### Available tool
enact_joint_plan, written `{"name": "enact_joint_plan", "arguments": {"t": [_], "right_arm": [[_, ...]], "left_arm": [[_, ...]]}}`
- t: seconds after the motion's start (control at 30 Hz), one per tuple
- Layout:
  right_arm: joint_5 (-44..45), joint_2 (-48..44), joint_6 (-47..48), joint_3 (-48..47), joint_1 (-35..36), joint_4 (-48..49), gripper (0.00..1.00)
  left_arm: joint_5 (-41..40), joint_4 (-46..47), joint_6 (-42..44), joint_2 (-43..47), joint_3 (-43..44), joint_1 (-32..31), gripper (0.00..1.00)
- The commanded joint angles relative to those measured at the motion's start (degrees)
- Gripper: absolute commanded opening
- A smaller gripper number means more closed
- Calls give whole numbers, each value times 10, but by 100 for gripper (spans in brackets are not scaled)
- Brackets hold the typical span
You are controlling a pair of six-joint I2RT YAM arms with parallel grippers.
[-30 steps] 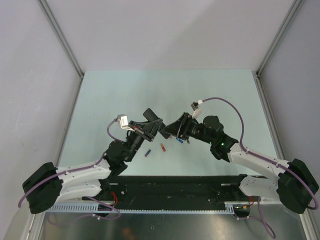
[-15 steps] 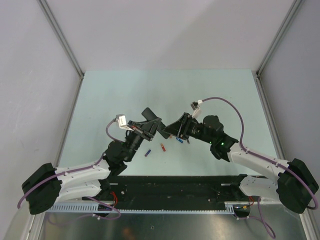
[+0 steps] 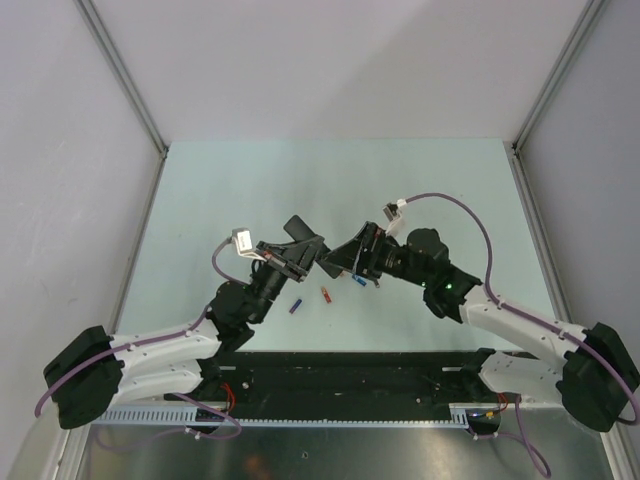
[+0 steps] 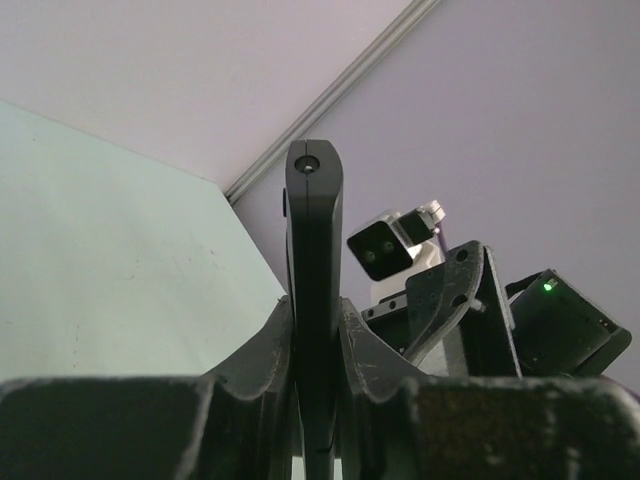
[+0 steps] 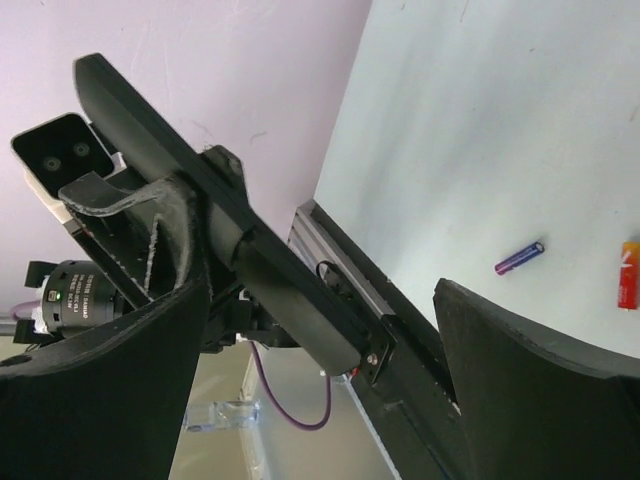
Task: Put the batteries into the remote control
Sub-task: Remove the battery cover from the remote control.
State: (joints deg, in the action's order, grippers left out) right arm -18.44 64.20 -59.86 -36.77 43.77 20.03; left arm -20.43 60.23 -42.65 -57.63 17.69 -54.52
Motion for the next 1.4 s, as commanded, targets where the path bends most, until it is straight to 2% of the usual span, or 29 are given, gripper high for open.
{"name": "enact_joint_plan", "arguments": {"t": [0.0,0.07,0.13,0.17,0.2,0.23,0.33,0.43,0.6,0.73,0.9,1.37], "right_arm": [[37,-56,109,-86,2,-126,100],[100,-85,164,-132,22,-253,100],[172,-94,233,-179,40,-367,98],[199,-98,253,-192,62,-401,98],[222,-97,271,-203,72,-430,97],[264,-95,294,-215,83,-478,95],[345,-83,319,-239,138,-535,93],[392,-60,327,-254,189,-557,90],[421,-22,319,-276,220,-562,87],[415,-4,316,-282,222,-552,92],[420,29,315,-295,235,-546,91],[443,93,300,-332,256,-566,74]], "left_arm": [[10,7,-47,6,-3,17,0],[42,-2,-95,9,-10,41,0],[120,-12,-154,-1,-10,87,0],[152,-13,-174,-10,-6,120,0],[222,-14,-194,-19,-3,135,0],[255,-13,-226,-29,2,148,0],[360,-13,-269,-81,27,182,0],[409,-12,-277,-118,45,187,0],[425,-1,-285,-139,52,186,0],[431,0,-286,-146,59,185,0],[431,1,-288,-155,58,183,0],[413,0,-289,-162,58,182,0]]}}
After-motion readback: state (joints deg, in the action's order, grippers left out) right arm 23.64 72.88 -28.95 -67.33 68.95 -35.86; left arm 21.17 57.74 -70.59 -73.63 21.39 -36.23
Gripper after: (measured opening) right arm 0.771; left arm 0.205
